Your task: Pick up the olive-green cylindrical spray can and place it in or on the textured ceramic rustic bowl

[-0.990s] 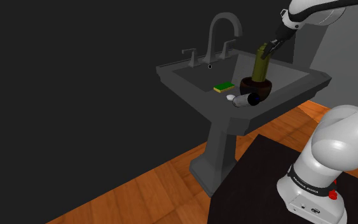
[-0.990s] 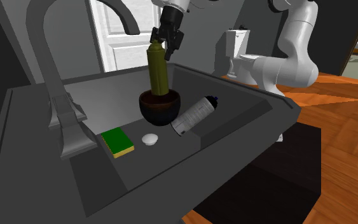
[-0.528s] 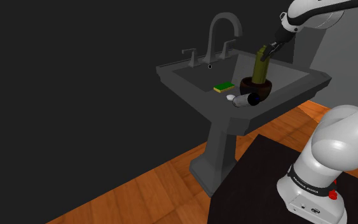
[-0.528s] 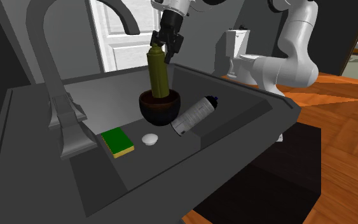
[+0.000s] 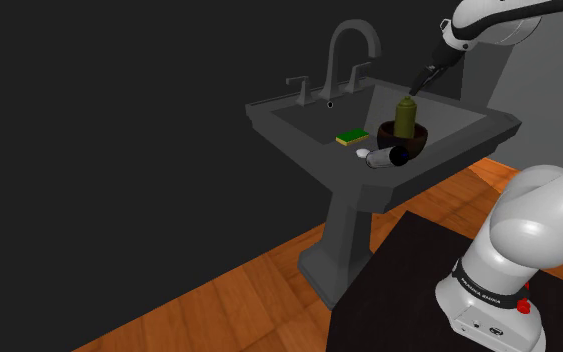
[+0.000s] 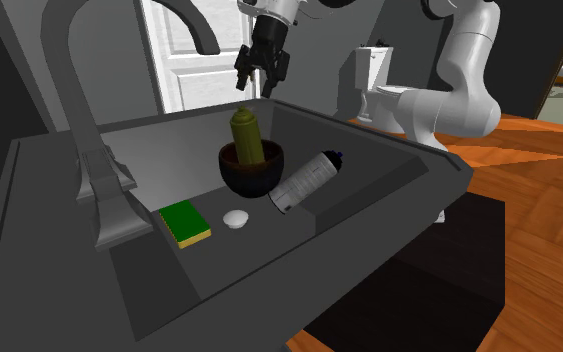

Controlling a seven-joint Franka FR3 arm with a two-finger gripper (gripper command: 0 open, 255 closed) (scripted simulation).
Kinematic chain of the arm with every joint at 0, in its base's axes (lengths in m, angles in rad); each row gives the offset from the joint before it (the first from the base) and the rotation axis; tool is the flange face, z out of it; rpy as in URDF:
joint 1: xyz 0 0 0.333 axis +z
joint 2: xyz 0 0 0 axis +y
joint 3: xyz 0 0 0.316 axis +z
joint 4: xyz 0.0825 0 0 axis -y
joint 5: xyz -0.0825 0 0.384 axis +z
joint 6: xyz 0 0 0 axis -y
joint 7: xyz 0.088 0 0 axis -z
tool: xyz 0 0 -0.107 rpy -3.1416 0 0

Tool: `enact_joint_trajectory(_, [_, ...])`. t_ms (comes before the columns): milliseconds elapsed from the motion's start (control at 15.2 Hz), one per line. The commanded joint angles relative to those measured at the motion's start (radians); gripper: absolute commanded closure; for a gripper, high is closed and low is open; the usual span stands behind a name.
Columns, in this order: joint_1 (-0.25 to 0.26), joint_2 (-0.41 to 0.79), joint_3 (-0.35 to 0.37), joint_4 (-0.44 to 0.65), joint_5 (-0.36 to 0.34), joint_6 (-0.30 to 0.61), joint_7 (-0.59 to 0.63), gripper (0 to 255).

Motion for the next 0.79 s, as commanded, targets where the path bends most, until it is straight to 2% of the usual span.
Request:
enact_joint_trajectory(0, [-0.010, -0.019, 0.014, 0.016, -0.005, -0.035, 0.004, 0])
enact_joint_trajectory(198, [-0.031, -0.063, 0.050, 0.068, -0.014, -0.132, 0.013, 0])
enact_joint_trajectory(726, [-0.031, -0.063, 0.050, 0.068, -0.013, -0.132, 0.013, 0])
